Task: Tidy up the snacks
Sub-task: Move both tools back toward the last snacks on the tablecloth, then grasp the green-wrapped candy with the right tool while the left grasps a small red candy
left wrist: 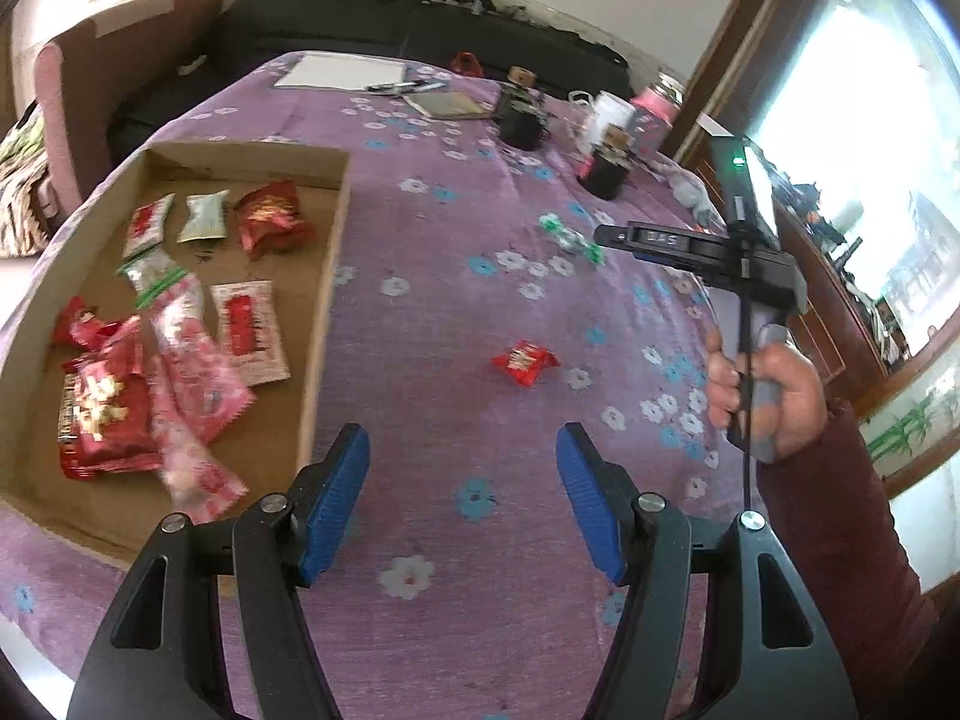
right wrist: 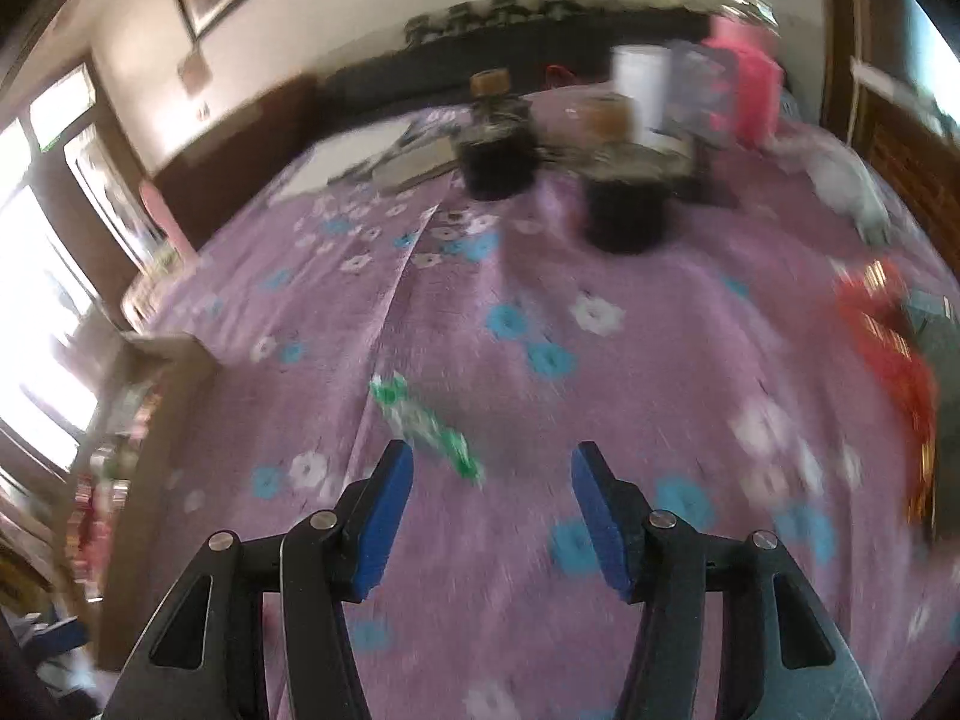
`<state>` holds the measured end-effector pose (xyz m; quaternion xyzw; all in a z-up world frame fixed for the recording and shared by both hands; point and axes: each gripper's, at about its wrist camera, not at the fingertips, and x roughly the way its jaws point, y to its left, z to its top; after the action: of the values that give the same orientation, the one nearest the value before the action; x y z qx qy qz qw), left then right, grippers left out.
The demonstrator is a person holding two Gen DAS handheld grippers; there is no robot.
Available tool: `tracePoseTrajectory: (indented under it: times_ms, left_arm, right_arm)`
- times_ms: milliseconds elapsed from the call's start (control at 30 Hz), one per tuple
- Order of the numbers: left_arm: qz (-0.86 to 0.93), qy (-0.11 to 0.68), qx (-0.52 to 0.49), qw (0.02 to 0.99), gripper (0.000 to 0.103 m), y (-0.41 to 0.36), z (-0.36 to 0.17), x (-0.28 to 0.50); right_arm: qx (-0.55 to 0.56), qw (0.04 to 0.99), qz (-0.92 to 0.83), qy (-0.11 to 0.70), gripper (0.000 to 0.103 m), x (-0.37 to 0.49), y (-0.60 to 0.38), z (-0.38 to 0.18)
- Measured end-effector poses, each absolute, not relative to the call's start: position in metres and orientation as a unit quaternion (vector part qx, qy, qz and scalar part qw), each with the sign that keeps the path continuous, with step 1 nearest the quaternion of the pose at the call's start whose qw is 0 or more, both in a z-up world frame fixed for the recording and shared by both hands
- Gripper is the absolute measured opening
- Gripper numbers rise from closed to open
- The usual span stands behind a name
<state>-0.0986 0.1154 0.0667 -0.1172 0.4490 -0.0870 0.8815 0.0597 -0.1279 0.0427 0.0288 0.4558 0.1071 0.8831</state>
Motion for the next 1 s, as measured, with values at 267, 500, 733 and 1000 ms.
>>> tracePoseTrajectory:
  times_ms: [267,500,733,1000]
  left_arm:
    - [-0.079,0.444,-0.129,0.883,0.064,0.136,0.066,-0.093]
    - [-0.129,0.458,-0.141,0.868,0.064,0.119,0.064,-0.076]
    - [-0.143,0.470,-0.086,0.867,0.064,0.069,0.059,-0.054]
    - [-0.147,0.450,0.028,0.880,0.064,0.032,0.038,-0.031]
  right_arm:
    - [0.016,0.872,0.116,0.475,0.026,0.075,-0.100,0.022]
    - [0.079,0.871,0.102,0.474,0.020,0.031,-0.142,0.037]
    - [0.173,0.872,0.128,0.441,0.023,-0.016,-0.190,0.038]
    - [0.235,0.848,0.133,0.456,0.024,-0.013,-0.212,0.020]
